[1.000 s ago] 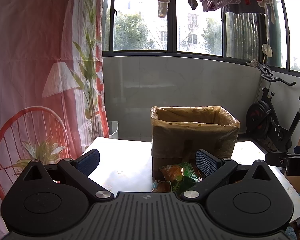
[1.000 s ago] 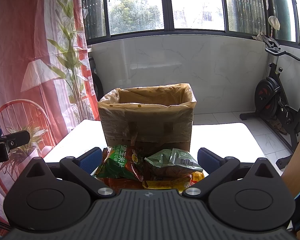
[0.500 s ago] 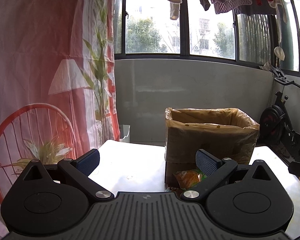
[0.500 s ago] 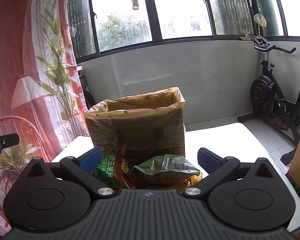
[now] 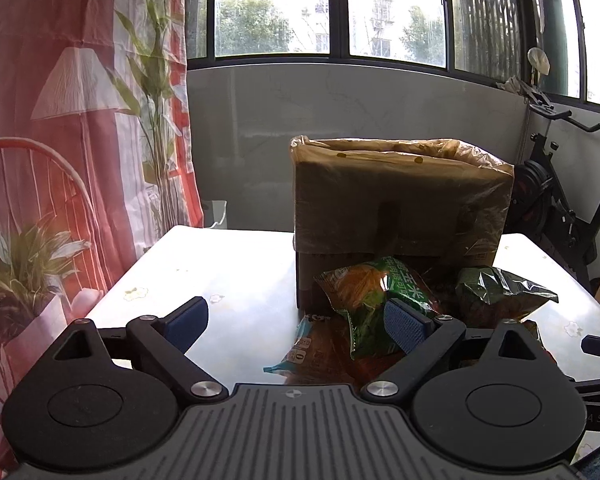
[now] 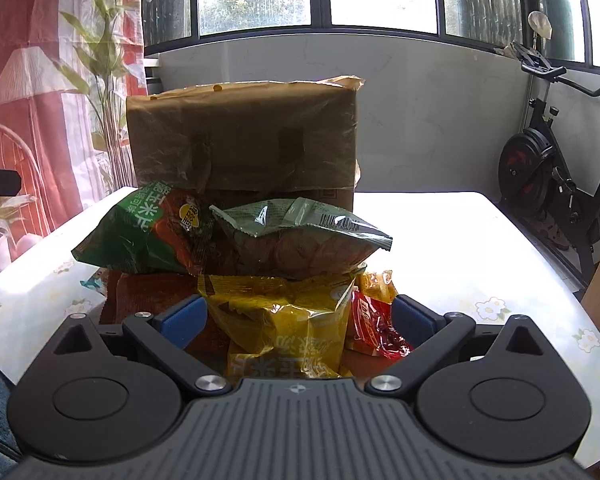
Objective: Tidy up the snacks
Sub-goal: 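Lower the left tool onto the green-orange chip bag and close it, then lift the chip bag with the left tool and drop it into the box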
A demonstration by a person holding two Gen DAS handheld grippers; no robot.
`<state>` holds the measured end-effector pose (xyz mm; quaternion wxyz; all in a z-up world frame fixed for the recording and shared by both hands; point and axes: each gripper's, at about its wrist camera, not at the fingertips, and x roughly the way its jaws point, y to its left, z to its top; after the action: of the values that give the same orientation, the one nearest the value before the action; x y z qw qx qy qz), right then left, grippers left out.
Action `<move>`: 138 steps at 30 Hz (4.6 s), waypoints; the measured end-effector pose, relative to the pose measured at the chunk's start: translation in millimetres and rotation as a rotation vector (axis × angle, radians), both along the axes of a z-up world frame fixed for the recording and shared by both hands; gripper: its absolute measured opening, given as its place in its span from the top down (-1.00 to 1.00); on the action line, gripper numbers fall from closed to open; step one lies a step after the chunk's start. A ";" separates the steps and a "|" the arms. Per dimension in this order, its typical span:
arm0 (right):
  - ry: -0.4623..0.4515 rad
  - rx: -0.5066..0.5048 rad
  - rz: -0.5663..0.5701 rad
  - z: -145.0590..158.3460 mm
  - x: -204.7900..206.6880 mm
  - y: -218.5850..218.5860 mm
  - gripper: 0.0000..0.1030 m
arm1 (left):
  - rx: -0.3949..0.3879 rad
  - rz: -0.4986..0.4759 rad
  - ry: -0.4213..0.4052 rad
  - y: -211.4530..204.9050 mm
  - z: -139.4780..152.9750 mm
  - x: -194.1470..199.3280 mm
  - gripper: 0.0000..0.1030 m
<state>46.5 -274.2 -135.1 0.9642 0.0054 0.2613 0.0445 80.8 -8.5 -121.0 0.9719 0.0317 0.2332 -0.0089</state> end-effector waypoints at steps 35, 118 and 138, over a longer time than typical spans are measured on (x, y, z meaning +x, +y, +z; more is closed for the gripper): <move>0.043 0.142 0.093 -49.5 19.1 -17.8 -0.40 | -0.102 -0.126 0.160 -19.4 -65.7 31.0 -0.80; -0.276 0.273 0.110 81.0 26.9 -60.3 -0.21 | -0.175 -0.114 -0.256 30.3 47.7 34.8 -0.26; -0.359 0.140 0.209 138.8 209.5 -27.1 -0.21 | -0.086 -0.181 -0.280 -35.9 90.2 189.6 -0.27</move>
<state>255.9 -301.4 3.7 0.9827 0.0373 0.0808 0.1623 270.4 -44.5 -30.8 0.9906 0.0120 0.0910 -0.1019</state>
